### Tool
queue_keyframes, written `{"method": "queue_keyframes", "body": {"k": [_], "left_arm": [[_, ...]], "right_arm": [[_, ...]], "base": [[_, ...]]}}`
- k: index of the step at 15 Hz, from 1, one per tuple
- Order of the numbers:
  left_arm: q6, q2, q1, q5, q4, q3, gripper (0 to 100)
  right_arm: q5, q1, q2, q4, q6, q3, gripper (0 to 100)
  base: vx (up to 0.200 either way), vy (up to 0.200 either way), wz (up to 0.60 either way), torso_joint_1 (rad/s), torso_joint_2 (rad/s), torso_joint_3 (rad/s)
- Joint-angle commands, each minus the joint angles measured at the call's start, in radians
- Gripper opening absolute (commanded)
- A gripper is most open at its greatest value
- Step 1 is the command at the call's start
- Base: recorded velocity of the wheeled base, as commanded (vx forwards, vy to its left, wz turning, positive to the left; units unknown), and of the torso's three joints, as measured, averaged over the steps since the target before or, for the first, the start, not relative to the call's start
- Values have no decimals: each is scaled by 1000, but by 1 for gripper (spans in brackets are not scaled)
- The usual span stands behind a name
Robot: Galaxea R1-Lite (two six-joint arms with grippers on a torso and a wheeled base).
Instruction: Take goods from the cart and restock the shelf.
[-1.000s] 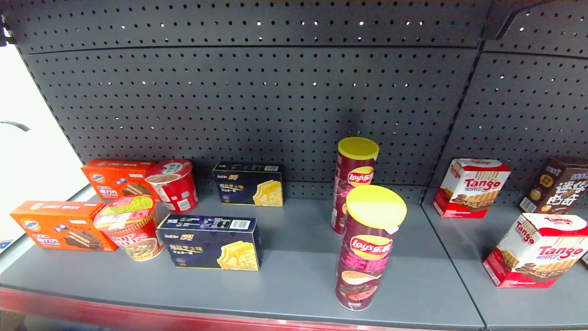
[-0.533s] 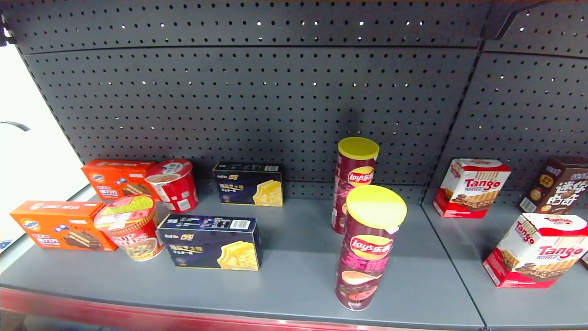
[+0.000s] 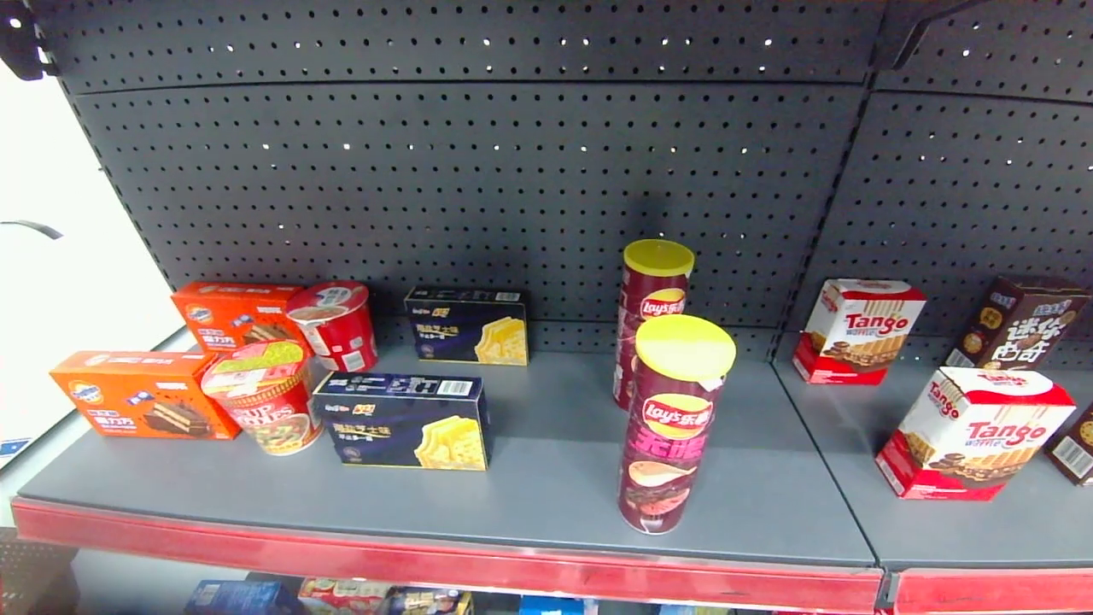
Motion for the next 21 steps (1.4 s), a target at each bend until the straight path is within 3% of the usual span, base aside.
{"method": "queue_keyframes", "body": {"k": [1, 7, 10, 21], "left_arm": [[1, 0, 0, -2, 0, 0, 100], [-2, 0, 0, -2, 0, 0, 100], [-4, 0, 0, -1, 0, 0, 100], [7, 0, 0, -5, 0, 0, 100]], "right_arm": [[3, 0, 5, -1, 2, 0, 100], [52, 0, 5, -1, -4, 0, 100], [74, 0, 5, 1, -9, 0, 100], [75, 0, 5, 2, -7, 0, 100]], "base": [[0, 0, 0, 0, 0, 0], [0, 0, 0, 0, 0, 0], [0, 0, -400, 2, 2, 3], [0, 0, 0, 0, 0, 0]]}}
